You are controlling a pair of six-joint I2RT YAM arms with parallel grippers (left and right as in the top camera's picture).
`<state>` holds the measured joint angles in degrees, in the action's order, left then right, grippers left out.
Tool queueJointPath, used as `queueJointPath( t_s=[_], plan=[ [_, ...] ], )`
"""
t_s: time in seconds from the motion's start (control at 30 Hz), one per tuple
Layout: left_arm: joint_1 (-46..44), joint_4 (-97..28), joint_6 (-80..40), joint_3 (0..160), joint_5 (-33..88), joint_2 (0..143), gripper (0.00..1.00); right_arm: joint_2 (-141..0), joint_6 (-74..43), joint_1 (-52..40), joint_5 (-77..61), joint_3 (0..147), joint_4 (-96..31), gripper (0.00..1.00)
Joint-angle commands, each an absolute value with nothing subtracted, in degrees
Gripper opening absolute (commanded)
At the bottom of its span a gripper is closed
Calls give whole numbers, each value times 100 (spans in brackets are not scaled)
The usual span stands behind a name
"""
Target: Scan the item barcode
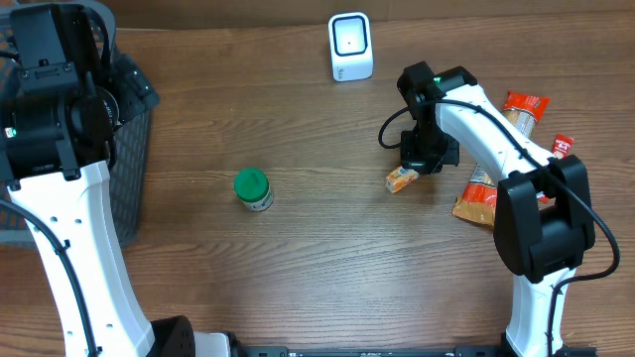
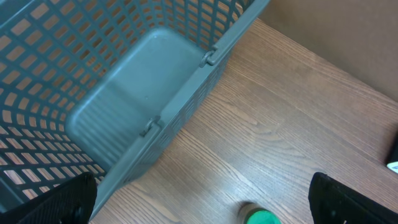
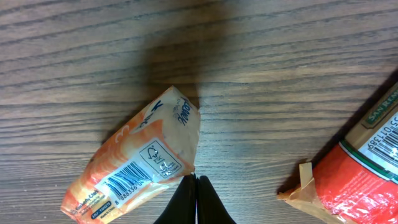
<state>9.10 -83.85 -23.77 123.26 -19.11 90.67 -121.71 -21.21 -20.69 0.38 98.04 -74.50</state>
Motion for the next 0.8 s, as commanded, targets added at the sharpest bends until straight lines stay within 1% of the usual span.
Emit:
queueJointPath(
  t_s=[0.0, 0.37, 0.47, 0.77],
  plan=[
    [934, -8381, -2327, 12387, -1984, 9107, 100, -11904, -2276, -2093, -78, 9859, -7365, 4],
    [934, -8379, -2329, 12387, -1984, 9107, 100, -11904, -2279, -2099, -244, 9859, -6737, 4],
    [934, -8379, -2327, 12387, -1984, 9107, 100, -11904, -2279, -2099, -270, 9859, -6641, 7],
    [934, -8379, -2329, 12387, -1984, 9107, 100, -11904, -2281, -2099, -266, 9856, -7078, 7]
  ],
)
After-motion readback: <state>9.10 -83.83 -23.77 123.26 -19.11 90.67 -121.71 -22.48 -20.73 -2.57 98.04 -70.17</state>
